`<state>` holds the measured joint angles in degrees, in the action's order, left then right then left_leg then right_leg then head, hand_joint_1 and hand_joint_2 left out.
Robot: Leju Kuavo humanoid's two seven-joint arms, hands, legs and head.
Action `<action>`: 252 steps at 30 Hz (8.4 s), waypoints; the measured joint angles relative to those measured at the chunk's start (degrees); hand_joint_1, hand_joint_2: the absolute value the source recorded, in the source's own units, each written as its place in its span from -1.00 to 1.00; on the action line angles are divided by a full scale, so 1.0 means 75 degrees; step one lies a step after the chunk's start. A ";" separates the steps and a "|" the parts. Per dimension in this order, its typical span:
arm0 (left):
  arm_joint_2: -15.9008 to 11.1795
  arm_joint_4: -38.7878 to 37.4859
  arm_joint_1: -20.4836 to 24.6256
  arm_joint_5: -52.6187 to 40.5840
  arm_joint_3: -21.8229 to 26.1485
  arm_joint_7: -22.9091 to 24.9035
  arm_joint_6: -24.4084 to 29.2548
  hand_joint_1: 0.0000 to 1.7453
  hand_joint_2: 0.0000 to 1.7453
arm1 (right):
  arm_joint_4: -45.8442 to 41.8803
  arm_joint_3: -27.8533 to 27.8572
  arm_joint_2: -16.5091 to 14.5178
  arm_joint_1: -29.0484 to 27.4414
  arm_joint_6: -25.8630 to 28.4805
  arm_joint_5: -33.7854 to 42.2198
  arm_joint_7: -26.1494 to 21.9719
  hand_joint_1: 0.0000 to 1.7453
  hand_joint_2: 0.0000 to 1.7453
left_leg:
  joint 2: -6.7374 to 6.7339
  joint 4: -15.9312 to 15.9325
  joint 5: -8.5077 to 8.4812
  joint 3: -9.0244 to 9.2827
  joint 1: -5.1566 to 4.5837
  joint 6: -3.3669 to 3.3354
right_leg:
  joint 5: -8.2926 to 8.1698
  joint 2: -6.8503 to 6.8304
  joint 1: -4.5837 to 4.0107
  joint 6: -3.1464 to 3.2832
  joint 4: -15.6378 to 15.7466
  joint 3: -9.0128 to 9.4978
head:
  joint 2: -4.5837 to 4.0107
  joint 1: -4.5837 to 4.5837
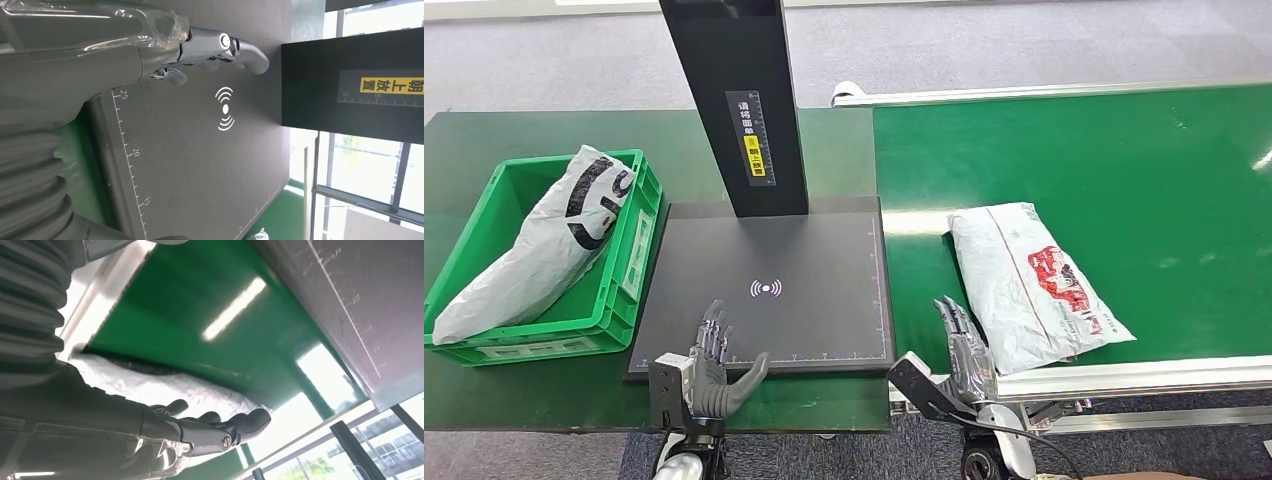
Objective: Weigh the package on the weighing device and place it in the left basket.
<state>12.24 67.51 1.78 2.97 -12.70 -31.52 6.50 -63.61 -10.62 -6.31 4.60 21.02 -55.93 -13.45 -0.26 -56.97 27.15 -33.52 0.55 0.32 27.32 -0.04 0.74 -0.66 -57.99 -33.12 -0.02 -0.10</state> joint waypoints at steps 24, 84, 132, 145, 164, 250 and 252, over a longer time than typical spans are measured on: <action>-0.0005 -0.0015 0.0025 -0.0032 -0.0119 -0.0003 -0.0218 -1.00 1.00 | 0.1639 0.0215 0.0306 0.1461 0.0324 -0.0812 -0.0219 -1.00 1.00 | -0.0002 -0.0002 -0.0003 0.0001 0.0000 0.0000 | -0.0004 0.0001 0.0000 0.0000 0.0000 0.0000 | 0.0002 0.0001; -0.0031 -0.0420 0.0529 0.0154 -0.0353 -0.0021 -0.0080 -1.00 1.00 | 0.5599 0.1220 0.0361 0.4254 -0.0401 -0.1384 0.0980 1.00 1.00 | 0.0010 -0.0004 -0.0004 0.0016 0.0001 0.0000 | -0.0005 -0.0003 -0.0001 -0.0002 -0.0002 0.0022 | 0.0002 0.0001; -0.0944 0.1781 0.1290 -0.1037 0.1536 -0.0481 0.0733 -1.00 1.00 | -0.1753 -0.0578 0.0066 0.2199 -0.2777 0.3206 -0.0442 1.00 1.00 | 0.0027 -0.0001 -0.0009 -0.0013 0.0002 0.0003 | 0.0009 -0.0024 -0.0003 0.0006 -0.0009 -0.0001 | 0.0001 0.0001; -0.0966 0.1788 0.1364 -0.1023 0.1667 -0.0482 0.0845 -1.00 1.00 | -0.1178 -0.0893 -0.0162 0.2552 -0.3002 0.3320 -0.0436 1.00 1.00 | 0.0021 -0.0001 -0.0010 -0.0012 0.0004 0.0004 | 0.0008 -0.0021 -0.0006 0.0007 -0.0010 -0.0002 | 0.0001 0.0001; -0.0878 0.1968 0.1483 -0.1180 0.2176 -0.0275 0.0962 -1.00 1.00 | 0.2557 -0.1617 -0.1173 0.4099 -0.2511 0.3274 -0.0273 -0.50 1.00 | 0.0024 -0.0002 -0.0011 -0.0008 0.0007 0.0004 | 0.0008 -0.0022 -0.0010 0.0007 -0.0010 0.0000 | 0.0001 0.0000; -0.1011 -0.2960 0.3525 -0.3529 -0.2069 -0.0662 -0.1485 1.00 1.00 | -0.2651 -0.0818 -0.0071 0.0802 -0.3176 0.5974 -0.1459 -1.00 1.00 | 0.0023 -0.0003 -0.0008 0.0024 0.0006 0.0004 | 0.0008 -0.0018 -0.0007 0.0007 -0.0006 0.0034 | 0.0001 0.0000; -0.1011 -0.2960 0.3525 -0.3529 -0.2069 -0.0662 -0.1485 1.00 1.00 | -0.2651 -0.0814 -0.0071 0.0802 -0.3176 0.5974 -0.1459 -1.00 1.00 | 0.0023 -0.0003 -0.0008 0.0024 0.0006 0.0004 | 0.0008 -0.0018 -0.0007 0.0007 -0.0006 0.0034 | 0.0001 0.0001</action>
<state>4.66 45.31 28.22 -23.50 -28.22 -36.48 -4.63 -83.49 -16.72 -6.84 10.61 -2.80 -11.13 -24.39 -0.09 -57.00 27.09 -33.35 0.60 0.35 27.38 -0.18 0.69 -0.61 -58.03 -32.86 -0.02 -0.09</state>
